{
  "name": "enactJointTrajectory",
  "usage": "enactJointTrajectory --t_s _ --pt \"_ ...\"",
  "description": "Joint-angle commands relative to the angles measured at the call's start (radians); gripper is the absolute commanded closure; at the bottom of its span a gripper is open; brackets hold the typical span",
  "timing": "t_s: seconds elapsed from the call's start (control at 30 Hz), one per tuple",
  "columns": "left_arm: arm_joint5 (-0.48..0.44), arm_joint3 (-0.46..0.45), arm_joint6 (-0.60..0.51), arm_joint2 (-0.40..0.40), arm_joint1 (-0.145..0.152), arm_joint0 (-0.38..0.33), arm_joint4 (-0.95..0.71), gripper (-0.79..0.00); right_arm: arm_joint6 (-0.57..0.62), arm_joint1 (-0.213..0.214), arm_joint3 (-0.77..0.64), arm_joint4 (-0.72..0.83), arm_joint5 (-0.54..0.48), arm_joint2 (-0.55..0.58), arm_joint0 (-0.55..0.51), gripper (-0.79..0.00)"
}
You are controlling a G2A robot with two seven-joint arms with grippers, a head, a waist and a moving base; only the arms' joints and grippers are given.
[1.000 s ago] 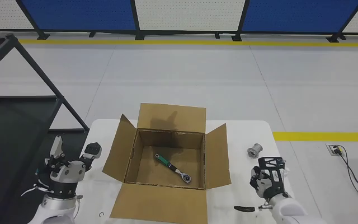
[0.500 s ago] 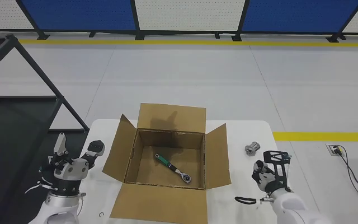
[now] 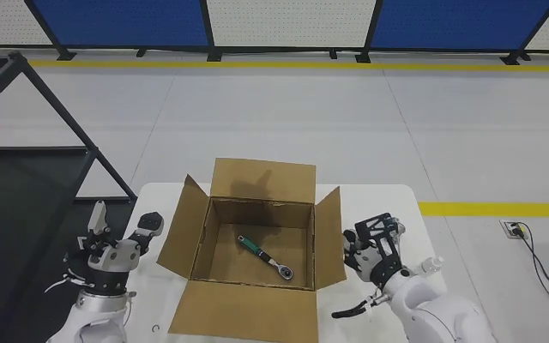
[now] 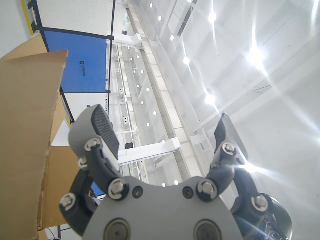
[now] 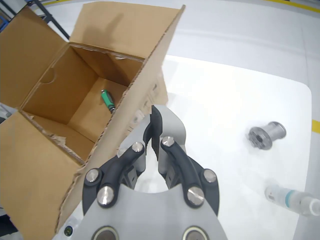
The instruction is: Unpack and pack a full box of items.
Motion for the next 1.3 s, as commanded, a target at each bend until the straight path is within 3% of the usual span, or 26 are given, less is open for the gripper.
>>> enactJointTrajectory --t_s 0.0,0.27,0.43,0.53,0.6,0.67,0.7,0.83,1.27 --pt "0.0 0.002 0.001 0.002 0.0 -0.001 0.001 -0.785 0.005 0.0 -0.008 -0.005 -0.011 -0.017 0.01 0.0" --pt "0.001 0.007 0.005 0.005 -0.001 -0.005 0.0 -0.785 0.033 -0.002 0.017 -0.004 -0.029 -0.095 0.08 0.0" --pt "-0.005 0.013 0.004 -0.005 -0.001 -0.004 -0.008 -0.785 0.041 -0.005 0.048 -0.032 0.013 -0.125 0.124 0.0" --pt "-0.008 0.013 0.002 -0.014 -0.001 0.001 -0.017 -0.785 0.048 -0.006 0.061 -0.051 0.068 -0.112 0.14 -0.339" --pt "-0.009 0.013 -0.002 -0.018 -0.001 0.005 -0.022 -0.785 0.056 -0.005 0.062 -0.057 0.104 -0.088 0.146 -0.422" --pt "-0.011 0.013 -0.005 -0.021 -0.002 0.01 -0.026 -0.785 0.071 -0.002 0.061 -0.07 0.132 -0.061 0.15 -0.653" --pt "-0.012 0.014 -0.007 -0.023 -0.002 0.012 -0.028 -0.785 0.08 -0.001 0.06 -0.073 0.142 -0.05 0.152 -0.699" --pt "-0.015 0.012 -0.011 -0.03 -0.002 0.019 -0.039 -0.785 0.129 0.002 0.084 -0.067 0.175 -0.008 0.18 -0.785" --pt "-0.025 -0.009 -0.013 -0.038 -0.004 0.051 -0.048 -0.785 0.201 0.001 0.372 -0.055 0.347 0.064 0.397 -0.785"
